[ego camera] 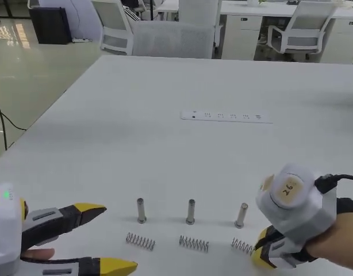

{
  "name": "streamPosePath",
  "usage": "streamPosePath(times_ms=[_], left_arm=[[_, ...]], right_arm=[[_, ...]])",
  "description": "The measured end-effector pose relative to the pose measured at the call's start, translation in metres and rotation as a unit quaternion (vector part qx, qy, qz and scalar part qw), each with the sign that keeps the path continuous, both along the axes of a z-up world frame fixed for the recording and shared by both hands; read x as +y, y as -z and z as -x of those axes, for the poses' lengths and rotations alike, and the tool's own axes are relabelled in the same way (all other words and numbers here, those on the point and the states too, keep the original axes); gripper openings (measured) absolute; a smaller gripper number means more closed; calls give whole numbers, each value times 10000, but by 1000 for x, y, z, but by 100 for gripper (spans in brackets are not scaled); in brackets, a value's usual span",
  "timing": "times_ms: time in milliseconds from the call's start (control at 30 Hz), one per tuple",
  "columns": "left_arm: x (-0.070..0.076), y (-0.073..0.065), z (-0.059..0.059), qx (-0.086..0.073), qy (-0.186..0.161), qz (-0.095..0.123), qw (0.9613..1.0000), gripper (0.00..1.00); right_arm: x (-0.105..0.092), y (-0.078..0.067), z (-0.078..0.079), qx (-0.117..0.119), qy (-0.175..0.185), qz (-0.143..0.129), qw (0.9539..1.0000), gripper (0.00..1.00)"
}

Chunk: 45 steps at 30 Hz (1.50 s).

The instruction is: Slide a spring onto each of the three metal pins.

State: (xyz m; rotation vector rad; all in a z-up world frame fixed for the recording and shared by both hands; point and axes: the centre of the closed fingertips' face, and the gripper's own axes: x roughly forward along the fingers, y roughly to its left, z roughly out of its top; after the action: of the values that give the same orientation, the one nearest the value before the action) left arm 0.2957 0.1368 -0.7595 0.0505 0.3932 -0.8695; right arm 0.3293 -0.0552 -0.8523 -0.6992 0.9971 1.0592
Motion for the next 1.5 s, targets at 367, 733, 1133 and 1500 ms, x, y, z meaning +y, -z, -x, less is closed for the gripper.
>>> streamPosePath(times_ms=[367, 733, 1133, 1500], left_arm=[[-7, 0, 1, 9, 229, -128, 9997, 62], [-16, -3, -5, -20, 513, -291, 9983, 60], [-30, 0, -12, 3, 819, -400, 9958, 57], [-48, -3, -14, -18, 1190, -436, 9919, 51]], right_arm=[[21, -21, 2, -14, -215, -288, 9994, 7], [44, -40, 1, -119, -551, -372, 9977, 7], [65, -53, 2, -129, -898, -310, 9954, 7], [82, -62, 5, -200, -1192, -289, 9922, 7]])
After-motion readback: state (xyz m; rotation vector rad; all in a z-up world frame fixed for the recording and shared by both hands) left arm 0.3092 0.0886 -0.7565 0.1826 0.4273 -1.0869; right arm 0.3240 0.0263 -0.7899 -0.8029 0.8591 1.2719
